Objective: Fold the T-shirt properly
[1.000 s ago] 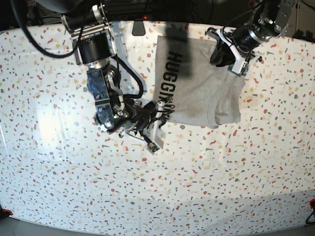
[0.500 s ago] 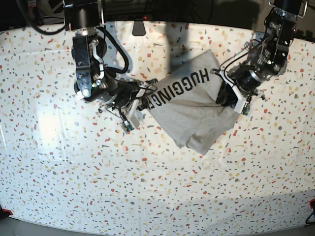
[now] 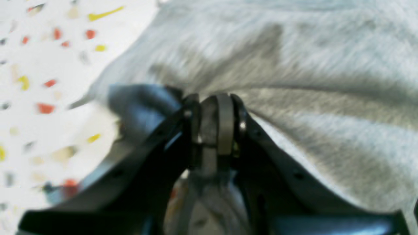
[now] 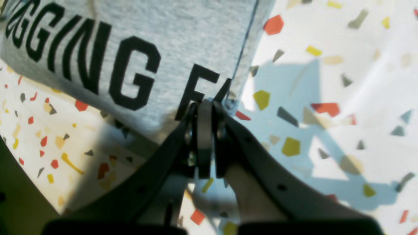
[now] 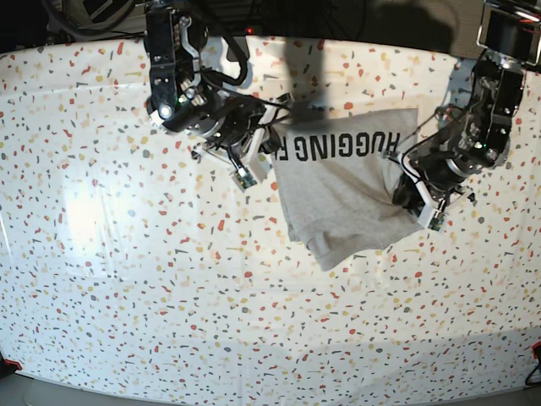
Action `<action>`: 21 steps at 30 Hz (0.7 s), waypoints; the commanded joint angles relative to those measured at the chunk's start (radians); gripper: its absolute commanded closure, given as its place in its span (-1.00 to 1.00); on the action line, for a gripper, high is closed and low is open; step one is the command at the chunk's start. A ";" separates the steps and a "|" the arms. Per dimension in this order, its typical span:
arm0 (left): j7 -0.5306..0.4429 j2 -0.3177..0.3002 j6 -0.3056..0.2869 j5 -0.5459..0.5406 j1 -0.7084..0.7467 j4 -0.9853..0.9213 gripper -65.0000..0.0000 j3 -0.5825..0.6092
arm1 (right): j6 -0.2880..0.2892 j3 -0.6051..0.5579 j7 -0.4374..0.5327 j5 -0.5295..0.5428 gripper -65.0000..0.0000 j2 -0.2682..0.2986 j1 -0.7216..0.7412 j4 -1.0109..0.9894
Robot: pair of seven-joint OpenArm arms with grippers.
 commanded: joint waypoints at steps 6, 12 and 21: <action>-0.043 -0.057 0.002 -0.021 0.091 0.211 0.71 -0.072 | 0.004 0.014 -0.016 0.013 1.00 0.037 -0.003 0.146; -0.079 -0.057 0.000 -0.157 0.246 0.300 0.71 -0.267 | 0.004 0.125 -0.096 0.140 1.00 0.047 -0.058 0.256; -0.070 -0.056 -0.109 -0.273 0.525 0.340 0.71 -0.498 | 0.004 0.331 -0.171 0.185 1.00 0.047 -0.254 0.375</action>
